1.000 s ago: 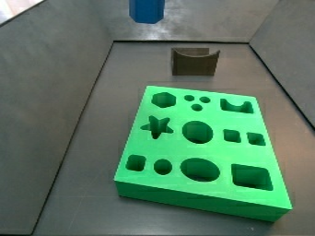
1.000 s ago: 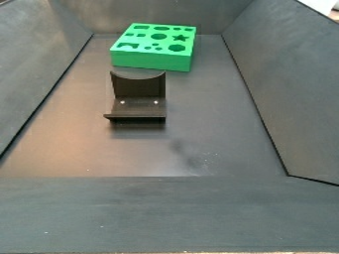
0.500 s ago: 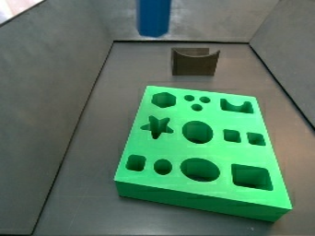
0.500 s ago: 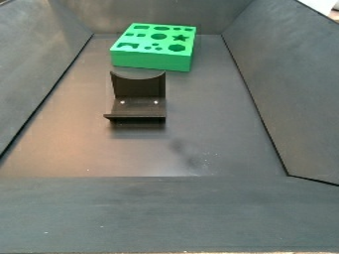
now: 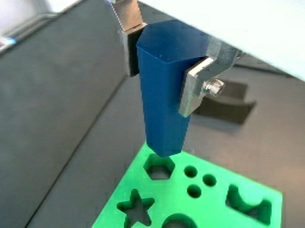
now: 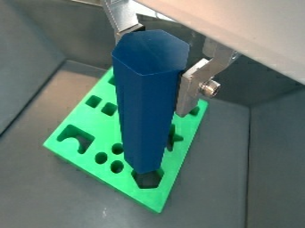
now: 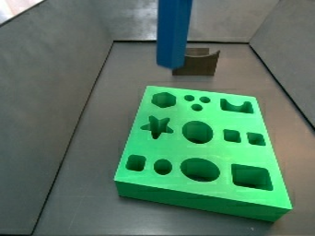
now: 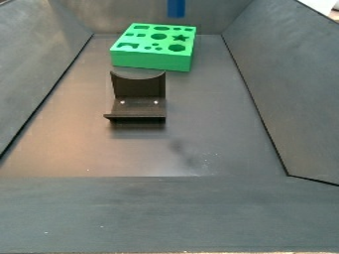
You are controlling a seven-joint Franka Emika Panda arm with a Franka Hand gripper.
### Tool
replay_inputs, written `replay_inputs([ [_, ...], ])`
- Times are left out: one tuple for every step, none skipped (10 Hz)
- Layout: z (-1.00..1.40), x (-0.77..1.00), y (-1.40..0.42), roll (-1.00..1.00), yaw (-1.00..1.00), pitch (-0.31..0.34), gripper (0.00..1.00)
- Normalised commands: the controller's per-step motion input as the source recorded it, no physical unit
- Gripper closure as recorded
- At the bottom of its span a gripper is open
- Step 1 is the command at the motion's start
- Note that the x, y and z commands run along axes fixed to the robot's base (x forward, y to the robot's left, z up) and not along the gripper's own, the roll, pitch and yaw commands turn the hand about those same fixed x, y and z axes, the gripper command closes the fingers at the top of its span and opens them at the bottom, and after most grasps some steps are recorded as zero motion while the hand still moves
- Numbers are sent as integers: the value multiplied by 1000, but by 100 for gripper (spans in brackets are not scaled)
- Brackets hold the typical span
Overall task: Pick up the hexagon object. Move up. Place the hexagon object on the fixture. Regrasp the hexagon object. Move to above the board. Insert the hexagon object.
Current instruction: Insert the hexagon object.
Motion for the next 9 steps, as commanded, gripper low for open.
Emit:
replay_inputs([
  [-546,0,0,0,-951,0,100],
  [-14,131,34,-20,-186,-31,100],
  [-140,0,0,13,0,0,100],
  [-363,-246,0,0,-654,0,100],
  [-514,-40,0,0,-1000,0,100],
  [-477,0,0,-19,-991,0,100],
  [-17,194,89,-43,-189,0,100],
  [-31,0,0,0,0,0,100],
  [-263,0,0,13,-97,0,100],
])
